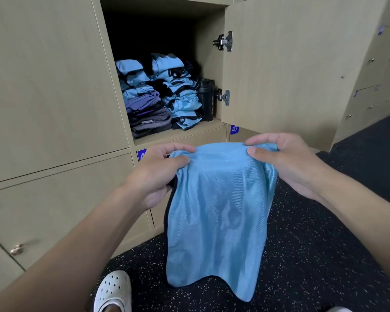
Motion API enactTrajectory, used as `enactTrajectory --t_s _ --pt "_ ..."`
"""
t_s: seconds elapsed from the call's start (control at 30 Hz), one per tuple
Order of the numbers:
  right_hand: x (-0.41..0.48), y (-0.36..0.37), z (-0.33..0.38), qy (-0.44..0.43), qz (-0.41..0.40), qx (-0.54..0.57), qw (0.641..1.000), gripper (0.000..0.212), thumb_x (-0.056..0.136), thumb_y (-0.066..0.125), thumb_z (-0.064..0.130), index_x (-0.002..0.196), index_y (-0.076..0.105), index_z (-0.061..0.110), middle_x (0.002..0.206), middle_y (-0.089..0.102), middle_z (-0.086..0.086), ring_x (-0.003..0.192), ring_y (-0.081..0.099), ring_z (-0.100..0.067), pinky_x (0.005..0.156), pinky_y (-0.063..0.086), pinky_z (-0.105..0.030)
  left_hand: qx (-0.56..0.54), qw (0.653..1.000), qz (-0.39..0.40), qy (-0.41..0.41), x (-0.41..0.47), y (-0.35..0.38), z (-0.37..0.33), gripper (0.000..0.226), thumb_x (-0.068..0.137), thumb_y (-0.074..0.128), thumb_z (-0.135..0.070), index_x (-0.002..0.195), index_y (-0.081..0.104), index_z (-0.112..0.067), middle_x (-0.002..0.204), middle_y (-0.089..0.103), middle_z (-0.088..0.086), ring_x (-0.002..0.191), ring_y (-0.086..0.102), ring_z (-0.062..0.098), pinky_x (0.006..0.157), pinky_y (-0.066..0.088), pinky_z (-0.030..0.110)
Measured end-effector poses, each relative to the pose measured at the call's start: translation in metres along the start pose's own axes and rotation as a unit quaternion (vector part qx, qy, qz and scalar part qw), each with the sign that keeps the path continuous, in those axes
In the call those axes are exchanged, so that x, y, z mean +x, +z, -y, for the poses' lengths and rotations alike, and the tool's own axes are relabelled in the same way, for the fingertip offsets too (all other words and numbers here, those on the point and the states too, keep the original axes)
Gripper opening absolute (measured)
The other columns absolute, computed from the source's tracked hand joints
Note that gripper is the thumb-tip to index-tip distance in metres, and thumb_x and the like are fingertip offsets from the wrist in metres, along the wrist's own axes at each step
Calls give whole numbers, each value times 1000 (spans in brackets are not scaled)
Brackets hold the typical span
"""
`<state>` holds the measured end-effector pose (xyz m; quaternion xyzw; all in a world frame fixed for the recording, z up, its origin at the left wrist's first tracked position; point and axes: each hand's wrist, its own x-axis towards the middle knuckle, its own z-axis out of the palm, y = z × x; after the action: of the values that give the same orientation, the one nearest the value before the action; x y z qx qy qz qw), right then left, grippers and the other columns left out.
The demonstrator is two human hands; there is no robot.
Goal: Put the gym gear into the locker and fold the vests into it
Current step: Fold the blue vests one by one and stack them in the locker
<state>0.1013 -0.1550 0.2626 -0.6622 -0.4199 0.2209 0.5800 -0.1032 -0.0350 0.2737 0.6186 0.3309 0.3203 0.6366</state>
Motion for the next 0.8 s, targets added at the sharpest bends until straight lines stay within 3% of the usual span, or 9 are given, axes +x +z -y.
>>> enactTrajectory --t_s 0.13,0.23,0.37,0.43,0.5,0.6,0.67,0.73,0.8 --pt "1 -6 1 13 23 14 1000 20 80 78 12 100 76 16 112 72 -8 112 65 -23 109 43 -47 24 1000 -2 -16 3 -7 -3 15 92 62 1 97 73 -8 88 74 14 68 69 18 65 59 28" --pt "-1 -8 2 30 67 2 997 57 59 87 21 113 70 15 112 73 -7 108 68 -21 106 45 -41 54 997 49 -15 1 -10 -4 33 78 79 -2 109 70 -7 101 75 15 81 73 22 73 62 31" --pt "-7 -4 3 28 113 -63 991 55 74 81 -1 123 62 15 108 74 -4 103 70 -19 98 53 -38 167 983 73 24 -3 -12 -1 54 69 85 4 116 67 -15 108 72 9 91 73 19 80 61 30" --pt "-7 -4 3 27 110 -128 985 67 75 82 4 133 53 18 114 70 -1 103 69 -14 98 53 -38 232 970 60 46 -3 -13 2 53 69 87 -2 115 68 -20 112 68 5 91 71 16 77 59 25" --pt "-7 -7 6 10 108 -197 974 68 75 84 11 133 51 21 114 67 4 101 67 -8 94 53 -30 283 956 43 65 0 -15 4 46 71 88 -11 112 71 -23 111 67 5 94 69 19 79 58 28" --pt "-7 -9 7 -25 102 -275 956 43 75 85 19 111 62 22 98 69 5 82 64 -2 68 47 -10 334 935 41 109 2 -18 5 14 80 81 -19 93 77 -20 91 73 9 76 67 20 68 52 29" --pt "-6 -10 5 -54 89 -301 948 23 77 83 24 90 68 13 75 64 -2 58 51 -5 50 36 -14 376 916 34 138 7 -20 8 14 84 76 -26 83 75 -12 83 68 16 62 54 16 59 41 29" --pt "-6 -11 2 -62 75 -320 942 29 79 81 27 73 64 5 57 46 3 46 35 -5 44 29 -17 416 896 18 156 12 -22 11 25 86 73 -32 77 70 -9 77 64 16 58 48 14 56 37 29" --pt "-7 -13 -1 -72 57 -328 940 42 80 80 31 59 51 10 53 37 13 45 32 -7 45 28 -18 434 884 14 175 16 -25 13 30 86 72 -34 70 65 -9 75 61 14 61 48 12 59 38 32"
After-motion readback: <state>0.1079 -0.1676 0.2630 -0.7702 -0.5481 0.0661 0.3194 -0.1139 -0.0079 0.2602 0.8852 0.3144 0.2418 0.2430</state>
